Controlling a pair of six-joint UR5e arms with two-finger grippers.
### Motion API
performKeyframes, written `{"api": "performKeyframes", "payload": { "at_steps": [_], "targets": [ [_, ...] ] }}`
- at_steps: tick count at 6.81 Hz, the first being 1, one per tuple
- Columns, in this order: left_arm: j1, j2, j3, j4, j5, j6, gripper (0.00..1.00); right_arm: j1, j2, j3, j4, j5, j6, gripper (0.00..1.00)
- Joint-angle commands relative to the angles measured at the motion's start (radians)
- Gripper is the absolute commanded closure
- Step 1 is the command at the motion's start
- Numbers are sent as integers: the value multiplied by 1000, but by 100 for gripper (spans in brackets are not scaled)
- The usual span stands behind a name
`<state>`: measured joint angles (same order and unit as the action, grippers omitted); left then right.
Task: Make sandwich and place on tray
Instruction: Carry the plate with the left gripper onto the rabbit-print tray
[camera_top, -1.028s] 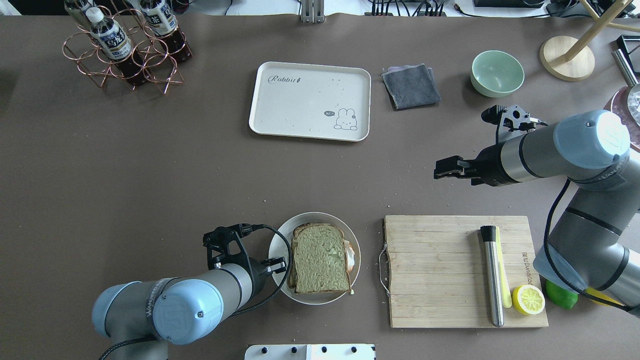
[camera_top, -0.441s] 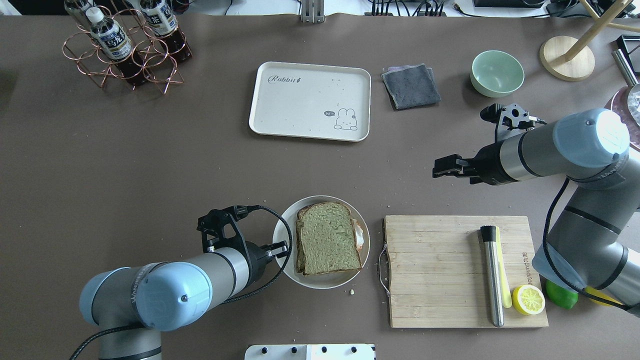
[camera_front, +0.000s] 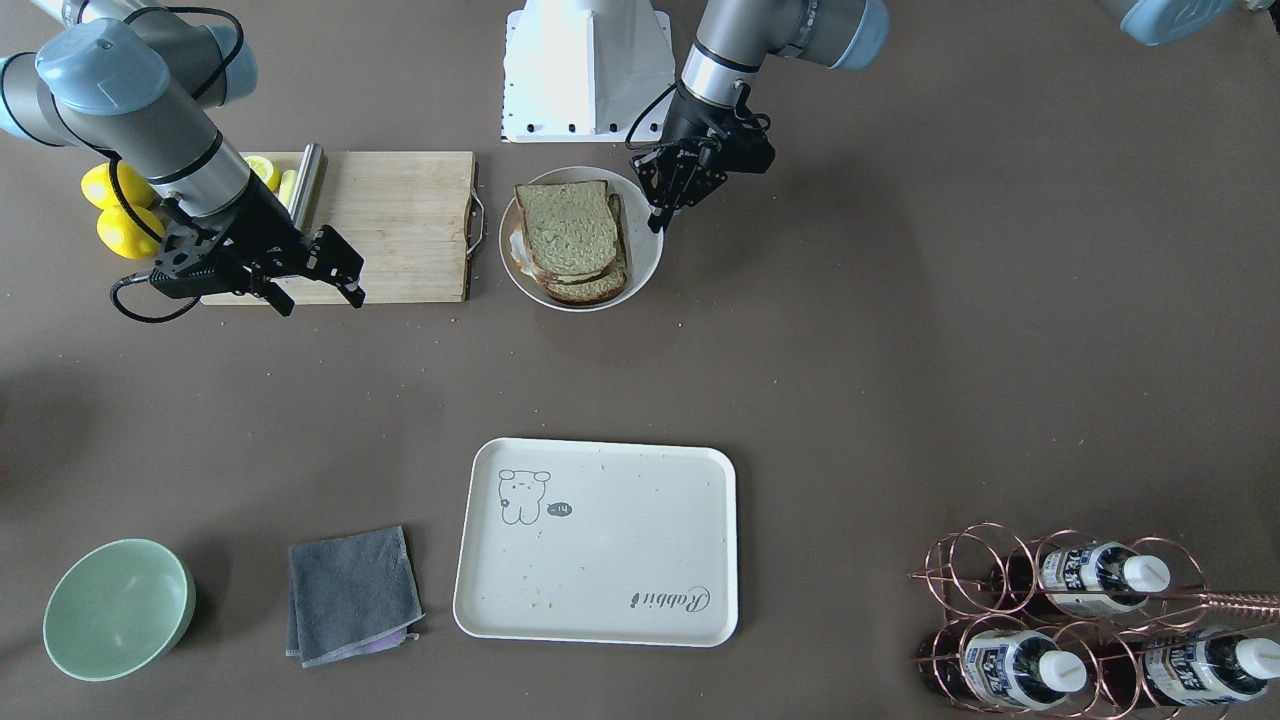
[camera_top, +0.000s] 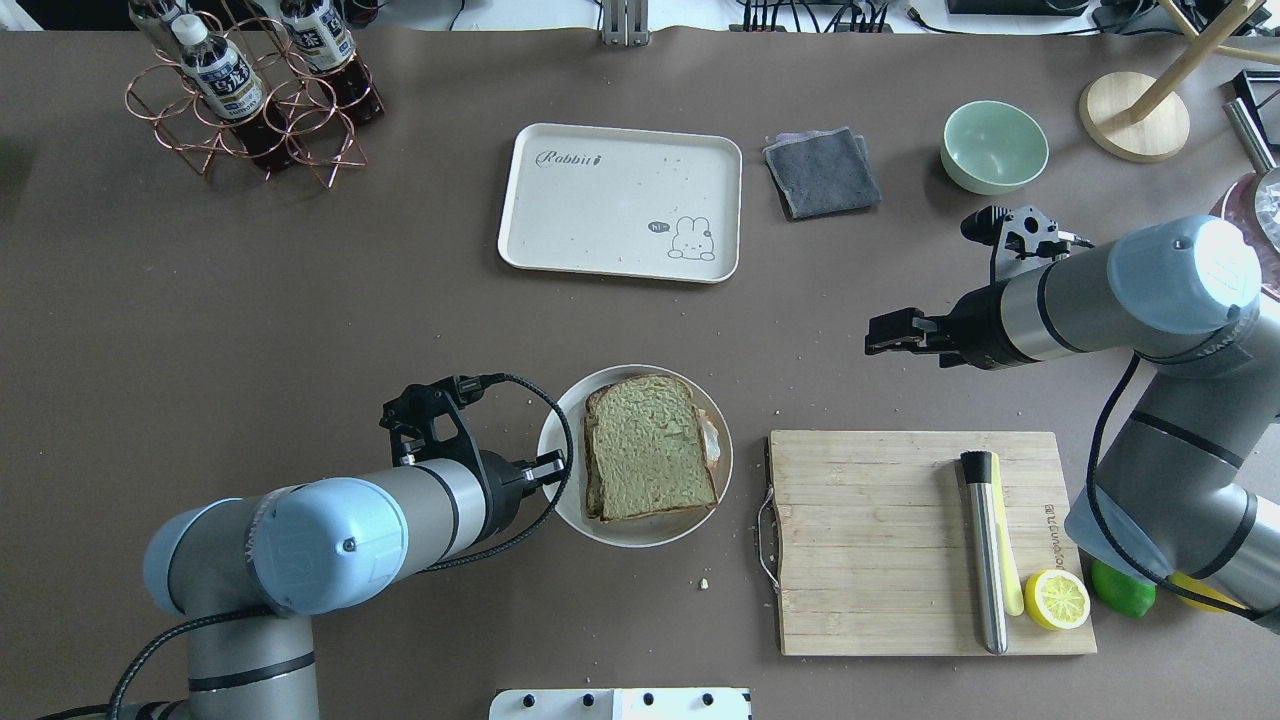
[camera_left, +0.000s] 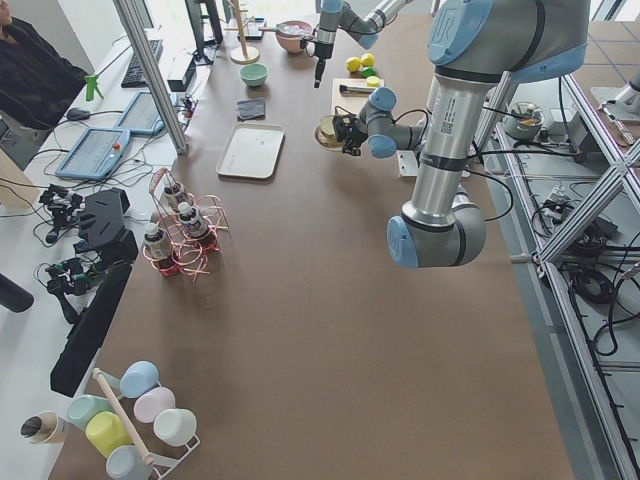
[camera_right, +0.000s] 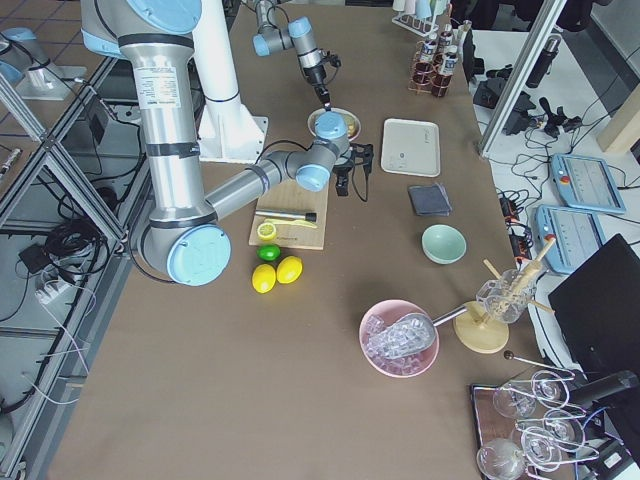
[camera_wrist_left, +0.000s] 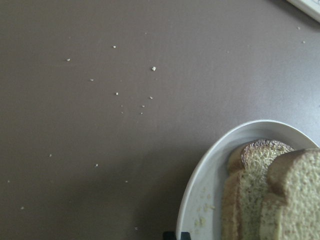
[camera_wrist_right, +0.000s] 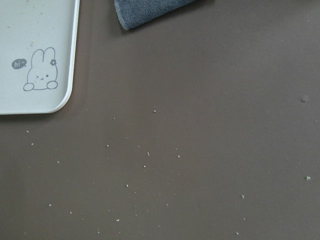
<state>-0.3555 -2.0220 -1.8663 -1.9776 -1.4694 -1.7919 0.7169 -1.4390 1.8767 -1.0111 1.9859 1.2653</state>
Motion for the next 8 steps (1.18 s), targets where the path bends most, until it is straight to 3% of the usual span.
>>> {"api": "performKeyframes", "payload": {
  "at_steps": [1,3,5,6,8],
  "targets": [
    [-117,-134,172,-6,0,-177,100,1,0,2,0,-1,3,1],
    [-198,-239,335,-27,1,-204,100,4,3,1,0,-2,5,1],
    [-246,-308,569,-198,4,-202,100,4,9,-4,0,-6,5,1],
    [-256,-345,638,-219,4,-198,100,4,14,-5,0,-7,5,1],
    [-255,-345,645,-218,3,-179,100,6,14,-7,-1,-12,5,1]
  ]
}}
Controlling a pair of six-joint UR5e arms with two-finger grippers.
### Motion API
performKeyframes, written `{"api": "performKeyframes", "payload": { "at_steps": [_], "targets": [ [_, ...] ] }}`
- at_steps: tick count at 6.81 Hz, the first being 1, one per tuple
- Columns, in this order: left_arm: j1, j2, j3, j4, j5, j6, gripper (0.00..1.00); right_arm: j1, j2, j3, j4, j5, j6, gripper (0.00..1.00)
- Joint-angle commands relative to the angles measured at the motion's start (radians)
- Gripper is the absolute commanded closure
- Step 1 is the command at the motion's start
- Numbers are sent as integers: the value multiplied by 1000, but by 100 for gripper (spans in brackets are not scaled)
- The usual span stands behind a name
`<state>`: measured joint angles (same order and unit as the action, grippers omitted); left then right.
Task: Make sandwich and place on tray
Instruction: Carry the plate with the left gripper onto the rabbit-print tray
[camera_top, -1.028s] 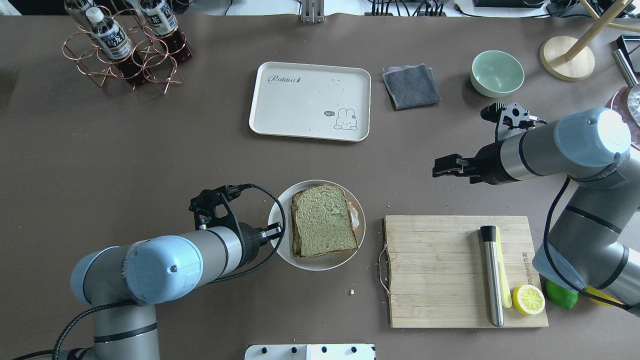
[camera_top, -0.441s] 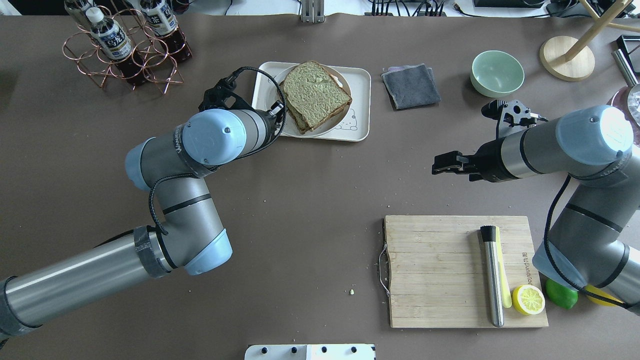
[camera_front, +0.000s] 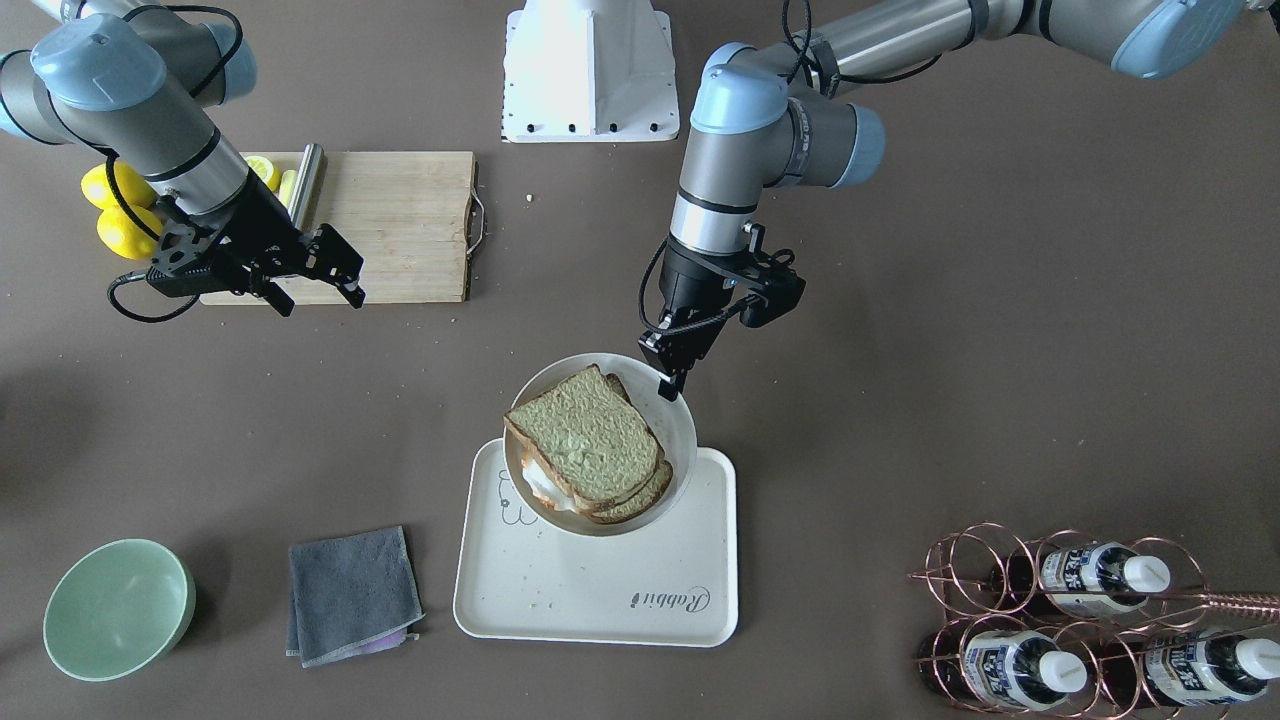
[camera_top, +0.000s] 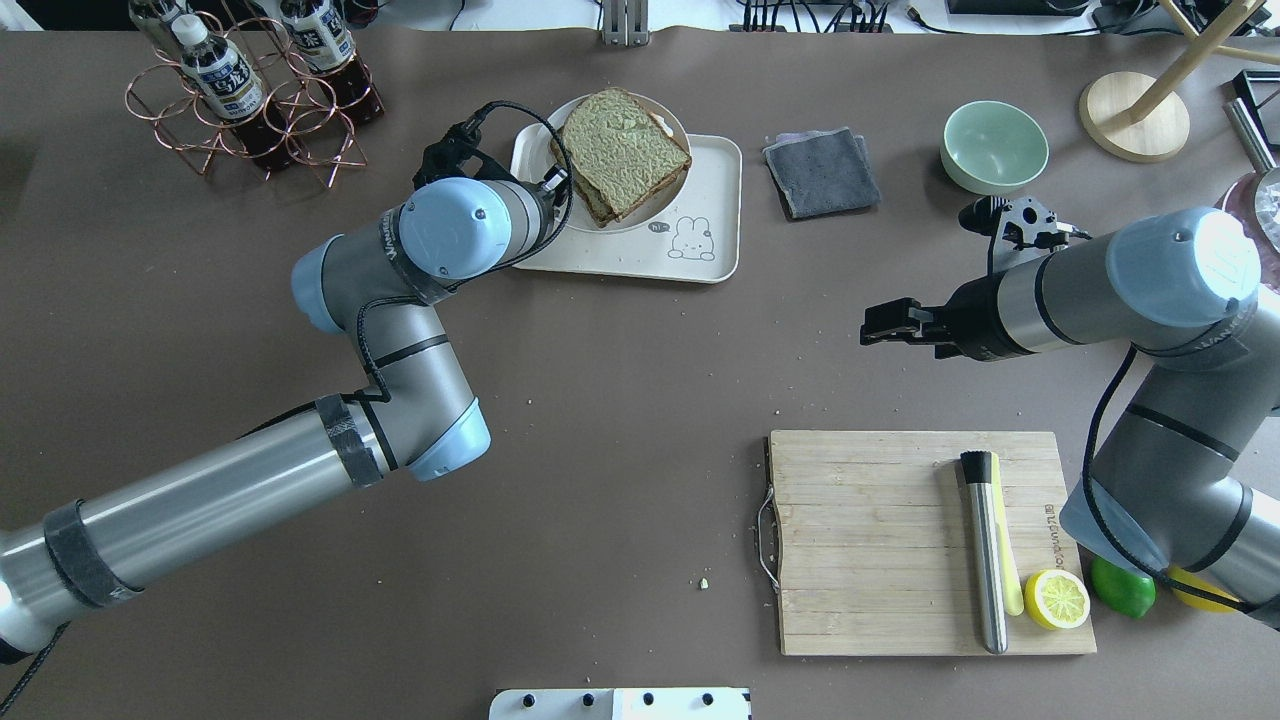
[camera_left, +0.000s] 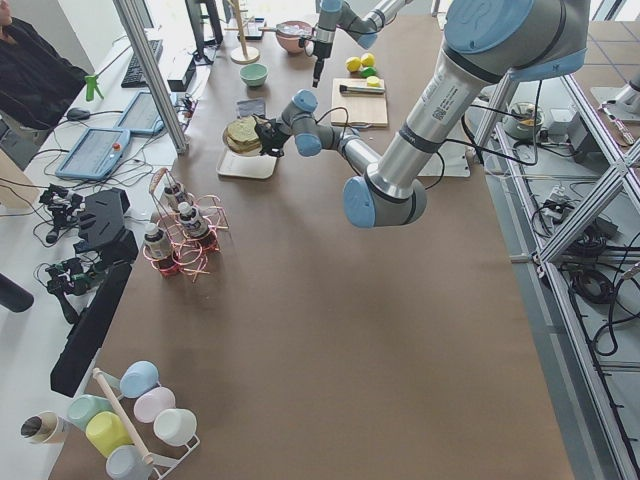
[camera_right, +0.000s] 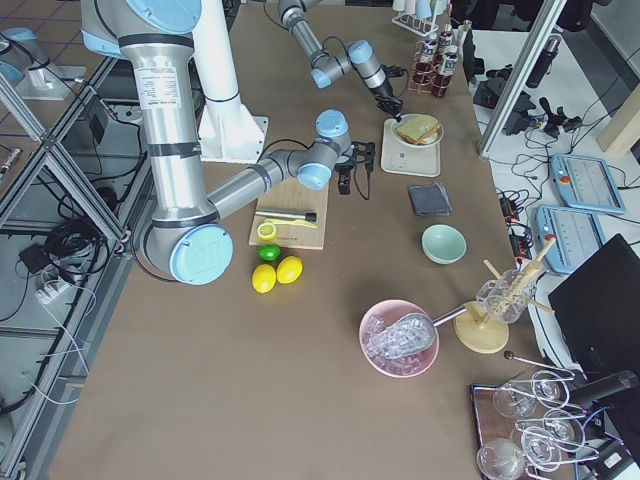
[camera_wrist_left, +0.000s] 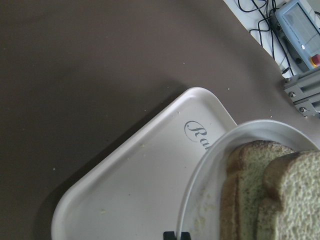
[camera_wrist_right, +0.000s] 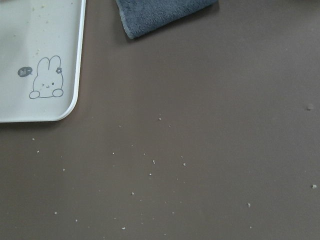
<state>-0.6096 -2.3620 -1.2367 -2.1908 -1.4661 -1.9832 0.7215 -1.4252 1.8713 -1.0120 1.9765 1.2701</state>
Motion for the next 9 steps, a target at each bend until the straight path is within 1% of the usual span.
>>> {"api": "performKeyframes", "payload": {
  "at_steps": [1,5,6,7,8,9],
  "targets": [
    [4,-6,22,-4,0,27,100,7,0,-3,0,-2,0,1],
    [11,-13,51,-6,1,49,100,21,2,-20,-2,-1,-3,1],
    [11,-13,54,-6,1,81,100,27,2,-21,-2,-1,-3,1],
    [11,-13,57,-6,1,89,81,33,2,-21,-2,2,-3,1],
    [11,-11,57,-6,3,89,28,33,2,-21,-2,2,-1,1],
    [5,-13,56,-7,0,89,26,35,11,-21,-2,4,0,1]
  ]
}}
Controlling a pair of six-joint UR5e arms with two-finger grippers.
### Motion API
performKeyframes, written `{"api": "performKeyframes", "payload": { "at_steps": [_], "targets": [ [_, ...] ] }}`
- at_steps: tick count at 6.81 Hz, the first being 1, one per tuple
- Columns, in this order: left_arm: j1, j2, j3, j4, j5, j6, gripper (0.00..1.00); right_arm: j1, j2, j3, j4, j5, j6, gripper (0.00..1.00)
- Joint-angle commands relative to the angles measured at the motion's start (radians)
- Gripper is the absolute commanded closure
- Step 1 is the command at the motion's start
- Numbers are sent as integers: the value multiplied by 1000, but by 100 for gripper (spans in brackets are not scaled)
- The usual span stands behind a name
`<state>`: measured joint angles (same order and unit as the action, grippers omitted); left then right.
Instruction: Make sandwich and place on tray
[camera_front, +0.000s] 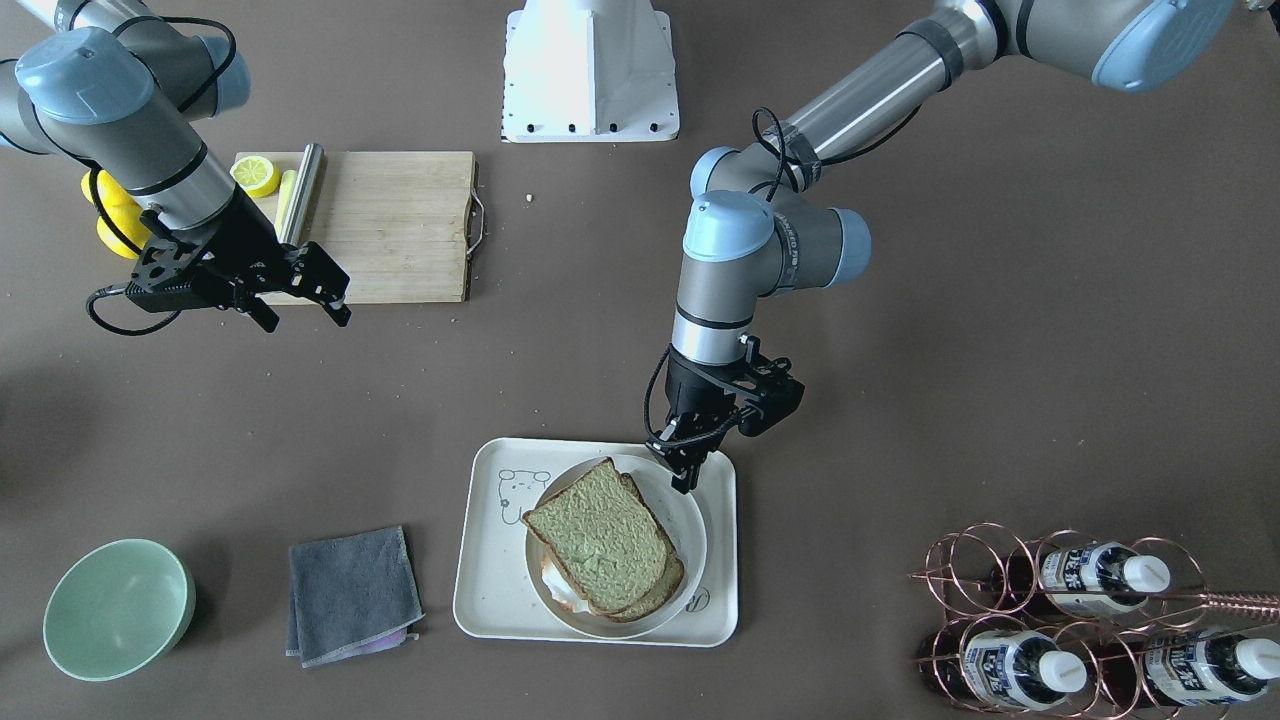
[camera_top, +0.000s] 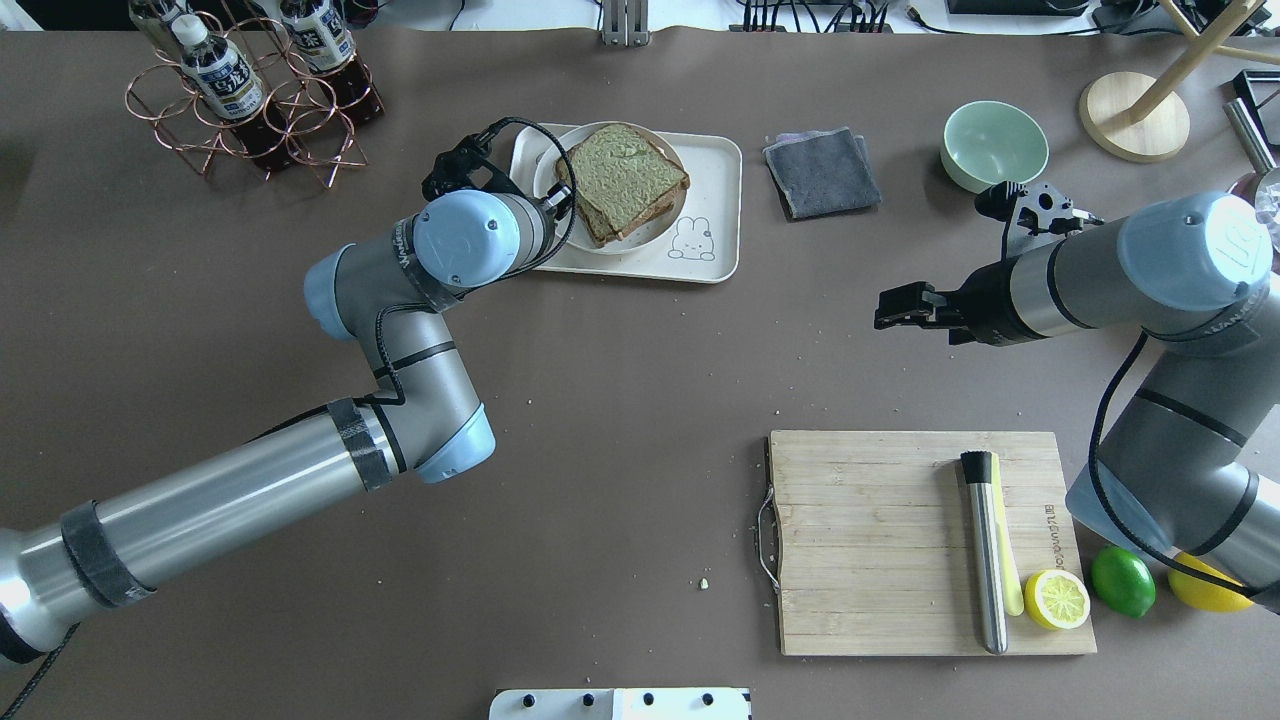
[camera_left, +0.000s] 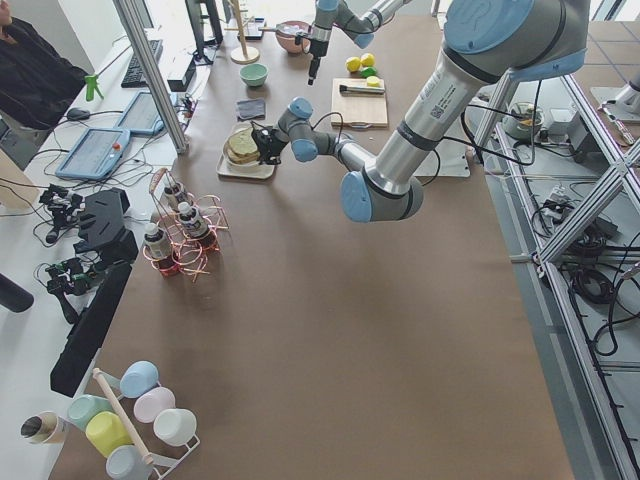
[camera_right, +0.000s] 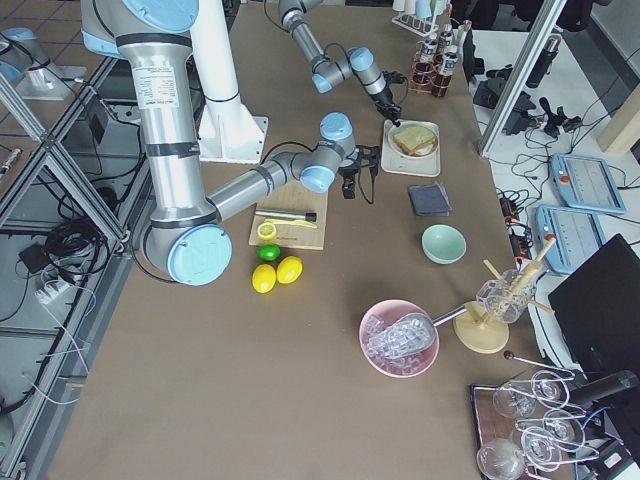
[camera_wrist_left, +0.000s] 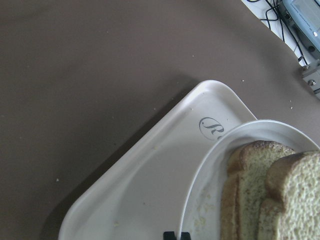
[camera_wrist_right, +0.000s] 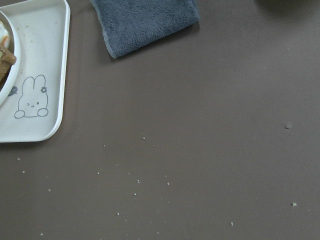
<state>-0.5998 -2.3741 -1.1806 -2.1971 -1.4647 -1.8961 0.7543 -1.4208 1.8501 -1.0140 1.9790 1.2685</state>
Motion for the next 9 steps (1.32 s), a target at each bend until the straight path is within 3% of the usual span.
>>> {"api": "performKeyframes", "payload": {
  "at_steps": [1,3,5,6,8,9],
  "targets": [
    [-18,1,-8,-1,-9,3,26,2,19,0,-2,3,5,1],
    [-38,53,-109,10,-87,89,24,23,29,0,-11,24,-4,1],
    [-95,233,-325,23,-248,158,4,97,26,1,-70,110,-46,1],
    [-119,331,-450,54,-273,254,3,147,19,0,-124,124,-167,1],
    [-231,464,-740,406,-369,583,3,248,10,1,-289,130,-399,1],
    [-336,498,-817,547,-446,764,3,305,-1,0,-378,130,-551,1]
  ]
}}
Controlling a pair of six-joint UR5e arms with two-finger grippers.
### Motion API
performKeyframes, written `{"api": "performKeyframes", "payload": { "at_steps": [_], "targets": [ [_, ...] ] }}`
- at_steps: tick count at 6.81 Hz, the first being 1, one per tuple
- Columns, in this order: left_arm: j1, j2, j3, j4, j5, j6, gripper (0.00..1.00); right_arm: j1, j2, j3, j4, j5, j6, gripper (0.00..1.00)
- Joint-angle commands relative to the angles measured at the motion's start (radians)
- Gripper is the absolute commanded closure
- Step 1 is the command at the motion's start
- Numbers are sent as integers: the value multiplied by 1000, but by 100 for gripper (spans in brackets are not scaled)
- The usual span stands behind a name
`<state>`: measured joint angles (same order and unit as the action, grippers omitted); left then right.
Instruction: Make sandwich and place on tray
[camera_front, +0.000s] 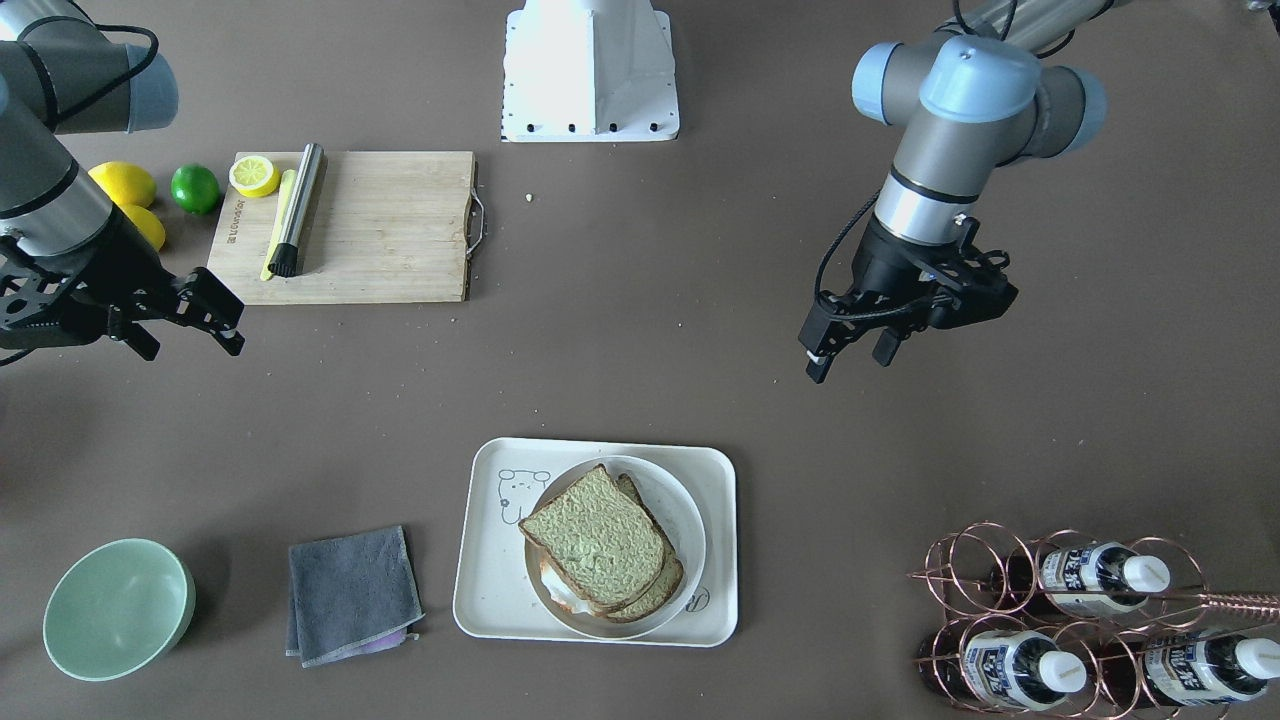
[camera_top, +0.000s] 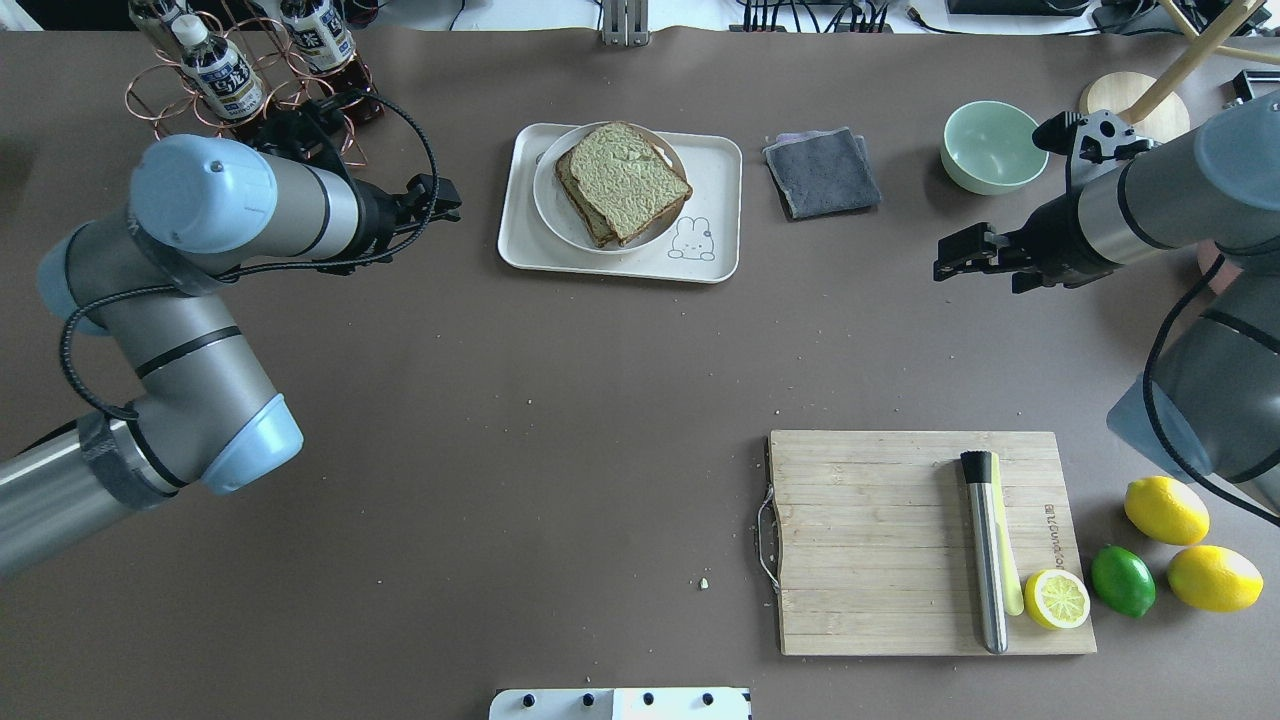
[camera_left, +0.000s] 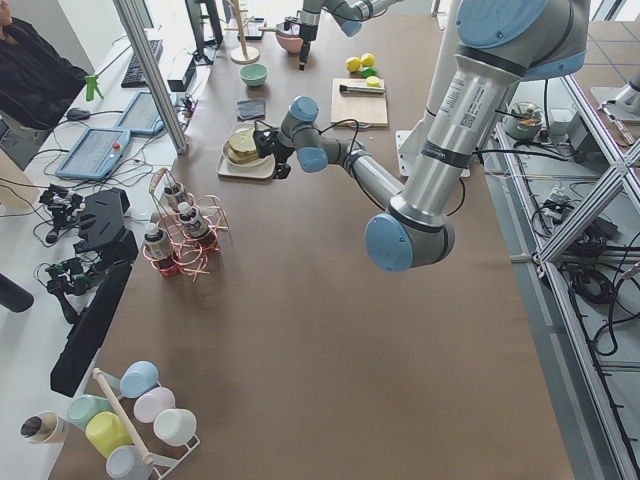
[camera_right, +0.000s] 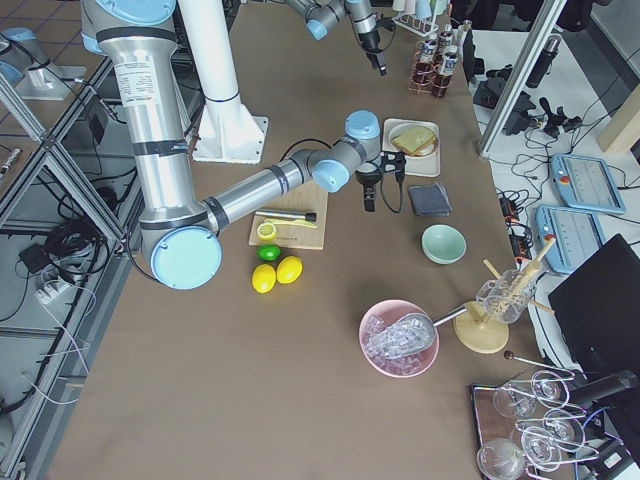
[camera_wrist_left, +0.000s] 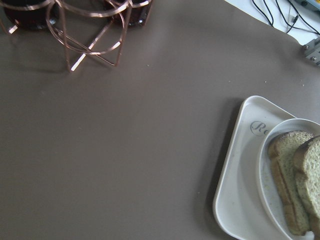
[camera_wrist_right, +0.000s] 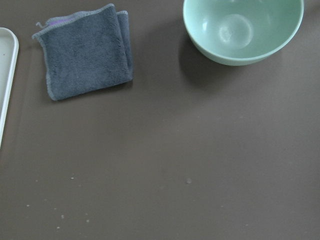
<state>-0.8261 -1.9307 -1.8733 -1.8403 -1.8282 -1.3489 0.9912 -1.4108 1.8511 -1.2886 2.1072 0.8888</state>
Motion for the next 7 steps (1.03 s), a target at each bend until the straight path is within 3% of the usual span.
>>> {"api": "performKeyframes", "payload": {
  "at_steps": [1,2,4,6,7],
  "targets": [
    [-239,97,-125,240,-186,439,3,136,-29,-3,-168,0,-311,1],
    [-372,157,-89,243,-288,685,3,220,-37,-22,-228,8,-465,1],
    [-610,200,33,250,-464,1076,3,370,-37,-151,-249,161,-739,1],
    [-735,242,129,289,-541,1328,3,489,-39,-284,-247,247,-954,1],
    [-763,298,144,296,-549,1402,3,542,-40,-296,-256,272,-1002,1]
  ]
}}
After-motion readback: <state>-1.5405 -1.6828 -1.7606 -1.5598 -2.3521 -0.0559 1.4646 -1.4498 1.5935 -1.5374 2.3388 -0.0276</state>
